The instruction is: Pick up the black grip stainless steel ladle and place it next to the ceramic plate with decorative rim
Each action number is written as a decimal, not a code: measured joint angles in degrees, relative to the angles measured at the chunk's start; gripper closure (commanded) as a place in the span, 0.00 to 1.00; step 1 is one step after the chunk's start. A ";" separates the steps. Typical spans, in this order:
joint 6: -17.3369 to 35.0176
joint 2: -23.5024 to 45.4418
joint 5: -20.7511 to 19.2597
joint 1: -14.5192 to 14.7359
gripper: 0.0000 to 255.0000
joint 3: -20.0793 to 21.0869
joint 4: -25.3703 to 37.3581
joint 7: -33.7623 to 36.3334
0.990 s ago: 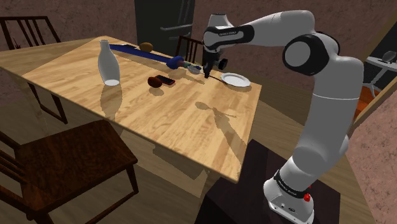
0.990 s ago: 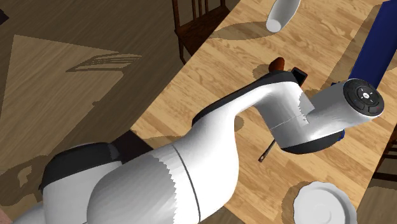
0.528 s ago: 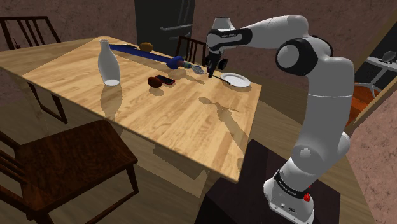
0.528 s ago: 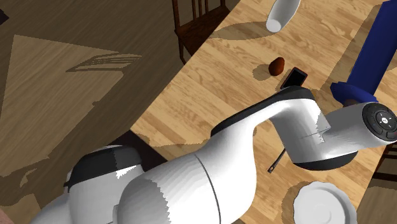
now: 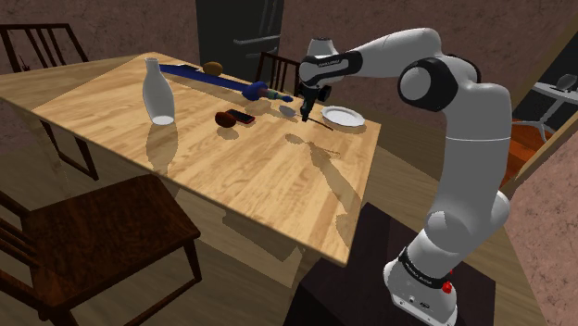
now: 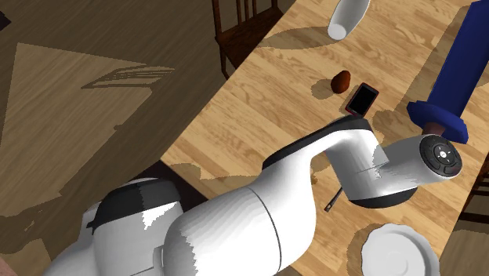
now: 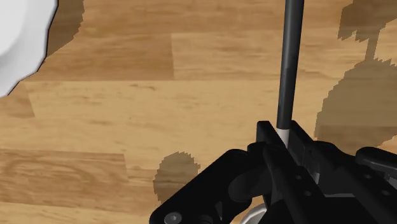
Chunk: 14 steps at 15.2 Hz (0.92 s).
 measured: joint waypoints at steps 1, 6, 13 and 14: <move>0.60 0.33 -0.02 0.01 1.00 -0.01 -0.27 0.07; 3.67 1.67 -0.14 0.04 1.00 -0.03 -2.02 0.36; 4.96 2.20 -0.19 0.01 1.00 -0.06 -2.75 0.43; 4.97 2.20 -0.19 0.01 1.00 -0.06 -2.76 0.43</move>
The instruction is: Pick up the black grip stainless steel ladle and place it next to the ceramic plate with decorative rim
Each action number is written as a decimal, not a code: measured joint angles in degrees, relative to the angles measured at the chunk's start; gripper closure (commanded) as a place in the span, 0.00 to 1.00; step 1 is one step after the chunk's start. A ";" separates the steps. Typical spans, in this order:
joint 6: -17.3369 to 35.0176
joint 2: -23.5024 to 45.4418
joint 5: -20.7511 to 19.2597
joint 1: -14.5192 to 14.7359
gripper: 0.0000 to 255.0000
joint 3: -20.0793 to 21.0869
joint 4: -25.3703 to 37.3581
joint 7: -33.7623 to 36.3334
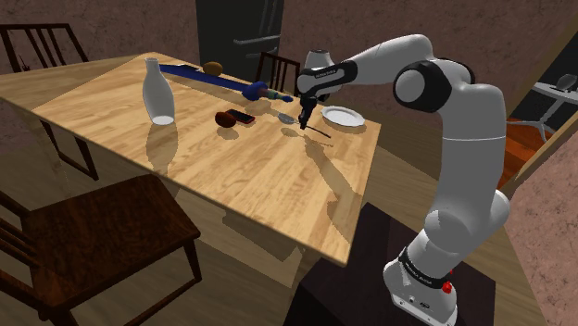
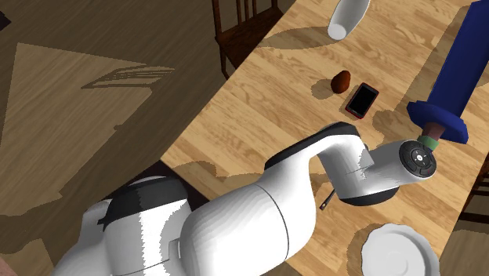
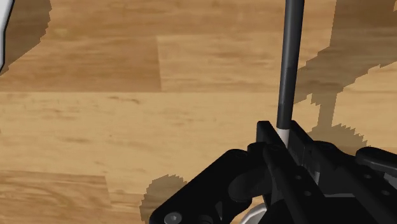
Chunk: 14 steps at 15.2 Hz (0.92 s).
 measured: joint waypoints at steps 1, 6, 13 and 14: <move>0.00 0.00 0.00 0.00 0.00 0.00 0.00 0.00; 0.01 0.00 0.00 0.00 0.00 0.00 -0.01 0.00; -5.23 -3.19 0.12 0.29 0.00 0.15 2.10 -0.05; -5.41 -3.25 0.13 0.29 0.00 0.15 2.18 -0.05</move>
